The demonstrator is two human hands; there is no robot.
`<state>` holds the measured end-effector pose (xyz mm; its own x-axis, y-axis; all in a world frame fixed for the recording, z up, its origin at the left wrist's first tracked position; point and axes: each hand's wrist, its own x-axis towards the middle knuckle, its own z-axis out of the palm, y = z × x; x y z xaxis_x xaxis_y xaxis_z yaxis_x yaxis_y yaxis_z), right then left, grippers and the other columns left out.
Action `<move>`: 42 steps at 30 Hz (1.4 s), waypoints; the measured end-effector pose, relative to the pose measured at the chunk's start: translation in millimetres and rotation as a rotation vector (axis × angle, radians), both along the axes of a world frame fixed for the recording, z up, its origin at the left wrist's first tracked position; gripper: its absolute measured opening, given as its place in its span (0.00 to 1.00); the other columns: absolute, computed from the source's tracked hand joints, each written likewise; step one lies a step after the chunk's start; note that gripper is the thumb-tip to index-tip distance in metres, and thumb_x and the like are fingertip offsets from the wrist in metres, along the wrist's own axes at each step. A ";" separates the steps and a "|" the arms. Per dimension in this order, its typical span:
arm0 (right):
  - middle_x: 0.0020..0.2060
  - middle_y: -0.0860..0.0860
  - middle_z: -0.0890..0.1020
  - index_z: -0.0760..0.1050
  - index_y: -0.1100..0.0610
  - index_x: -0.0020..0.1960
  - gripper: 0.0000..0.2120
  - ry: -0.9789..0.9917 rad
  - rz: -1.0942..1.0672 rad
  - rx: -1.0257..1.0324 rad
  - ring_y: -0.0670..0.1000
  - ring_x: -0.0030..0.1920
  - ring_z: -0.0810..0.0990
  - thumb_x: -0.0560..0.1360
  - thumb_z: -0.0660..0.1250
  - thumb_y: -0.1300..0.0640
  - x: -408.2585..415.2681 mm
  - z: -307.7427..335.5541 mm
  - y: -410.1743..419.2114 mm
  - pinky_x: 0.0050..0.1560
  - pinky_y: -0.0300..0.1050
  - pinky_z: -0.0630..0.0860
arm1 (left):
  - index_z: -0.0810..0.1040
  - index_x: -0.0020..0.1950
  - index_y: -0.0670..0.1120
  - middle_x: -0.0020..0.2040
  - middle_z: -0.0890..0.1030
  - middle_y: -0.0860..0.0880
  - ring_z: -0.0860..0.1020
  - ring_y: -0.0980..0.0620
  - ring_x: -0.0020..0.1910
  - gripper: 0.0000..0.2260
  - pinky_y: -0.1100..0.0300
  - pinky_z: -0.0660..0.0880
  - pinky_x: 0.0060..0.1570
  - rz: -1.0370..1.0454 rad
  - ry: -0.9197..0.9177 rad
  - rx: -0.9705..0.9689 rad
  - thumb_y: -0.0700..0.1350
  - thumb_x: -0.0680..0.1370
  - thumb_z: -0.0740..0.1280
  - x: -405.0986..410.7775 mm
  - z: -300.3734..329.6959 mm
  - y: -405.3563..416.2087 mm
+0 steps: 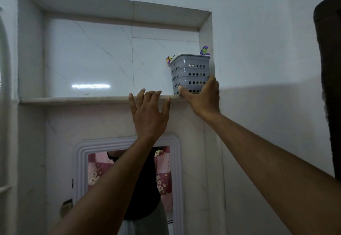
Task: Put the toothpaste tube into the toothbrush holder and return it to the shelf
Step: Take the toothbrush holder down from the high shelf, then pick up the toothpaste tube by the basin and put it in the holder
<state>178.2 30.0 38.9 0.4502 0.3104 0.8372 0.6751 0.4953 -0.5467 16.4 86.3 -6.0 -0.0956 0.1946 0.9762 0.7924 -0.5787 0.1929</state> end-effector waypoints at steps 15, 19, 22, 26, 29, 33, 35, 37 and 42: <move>0.73 0.49 0.79 0.67 0.54 0.79 0.59 0.088 0.170 0.098 0.52 0.72 0.80 0.57 0.84 0.30 11.9 -116.8 -145.2 0.65 0.58 0.84 | 0.69 0.80 0.53 0.77 0.75 0.50 0.73 0.50 0.75 0.30 0.39 0.71 0.74 -0.318 0.050 -0.288 0.66 0.82 0.64 -12.5 -72.2 -138.9; 0.72 0.47 0.79 0.67 0.52 0.79 0.58 0.142 0.198 -0.036 0.51 0.70 0.81 0.58 0.88 0.34 21.1 -193.8 -172.1 0.63 0.56 0.85 | 0.71 0.79 0.52 0.75 0.76 0.49 0.75 0.50 0.73 0.32 0.40 0.75 0.71 -0.284 0.100 -0.432 0.68 0.81 0.59 -15.6 -142.4 -172.4; 0.71 0.47 0.80 0.67 0.52 0.79 0.58 0.166 0.221 -0.126 0.50 0.69 0.82 0.57 0.89 0.34 25.7 -250.2 -192.5 0.63 0.55 0.85 | 0.71 0.79 0.50 0.76 0.76 0.49 0.75 0.50 0.74 0.32 0.43 0.76 0.70 -0.291 0.087 -0.517 0.68 0.81 0.60 -13.4 -200.2 -202.0; 0.71 0.48 0.80 0.68 0.53 0.78 0.58 0.184 0.243 -0.232 0.52 0.70 0.82 0.57 0.88 0.33 26.9 -315.6 -217.0 0.64 0.57 0.84 | 0.73 0.78 0.50 0.75 0.77 0.48 0.75 0.51 0.72 0.29 0.46 0.76 0.70 -0.260 0.017 -0.629 0.66 0.82 0.64 -17.9 -268.0 -236.9; 0.70 0.48 0.80 0.69 0.54 0.78 0.57 0.195 0.254 -0.322 0.51 0.70 0.81 0.57 0.88 0.33 24.8 -362.6 -234.5 0.66 0.56 0.83 | 0.77 0.74 0.50 0.71 0.80 0.50 0.77 0.54 0.69 0.26 0.57 0.73 0.66 -0.230 -0.034 -0.702 0.64 0.82 0.66 -26.7 -315.4 -260.6; 0.70 0.49 0.81 0.69 0.54 0.77 0.58 0.219 0.257 -0.472 0.52 0.70 0.82 0.56 0.88 0.32 18.9 -423.8 -253.3 0.67 0.57 0.82 | 0.81 0.69 0.47 0.64 0.85 0.51 0.81 0.57 0.64 0.20 0.60 0.76 0.63 -0.226 -0.081 -0.835 0.58 0.82 0.70 -44.0 -371.2 -285.4; 0.70 0.48 0.81 0.69 0.54 0.77 0.58 0.231 0.275 -0.545 0.52 0.69 0.82 0.56 0.87 0.31 16.0 -451.4 -259.4 0.67 0.57 0.82 | 0.83 0.67 0.47 0.61 0.86 0.52 0.82 0.59 0.61 0.17 0.66 0.77 0.56 -0.240 -0.119 -0.923 0.56 0.82 0.71 -57.9 -396.6 -293.3; 0.69 0.46 0.81 0.69 0.53 0.76 0.57 0.228 0.277 -0.605 0.50 0.67 0.83 0.56 0.87 0.31 13.2 -476.4 -261.7 0.66 0.56 0.82 | 0.85 0.65 0.47 0.57 0.87 0.52 0.84 0.58 0.57 0.15 0.72 0.74 0.50 -0.232 -0.139 -0.994 0.53 0.83 0.71 -74.0 -419.4 -295.1; 0.69 0.45 0.82 0.68 0.51 0.76 0.57 0.224 0.240 -0.744 0.49 0.65 0.84 0.56 0.86 0.28 -3.0 -529.3 -253.6 0.63 0.54 0.84 | 0.86 0.59 0.44 0.47 0.85 0.56 0.82 0.67 0.44 0.09 0.73 0.75 0.46 -0.212 -0.155 -1.131 0.47 0.83 0.71 -116.7 -478.2 -278.1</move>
<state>175.2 -223.6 -490.3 0.4329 0.8594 0.2719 0.4323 0.0667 -0.8992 -100.2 -191.7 -484.2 -0.0599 0.9746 0.2156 0.6229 -0.1323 0.7710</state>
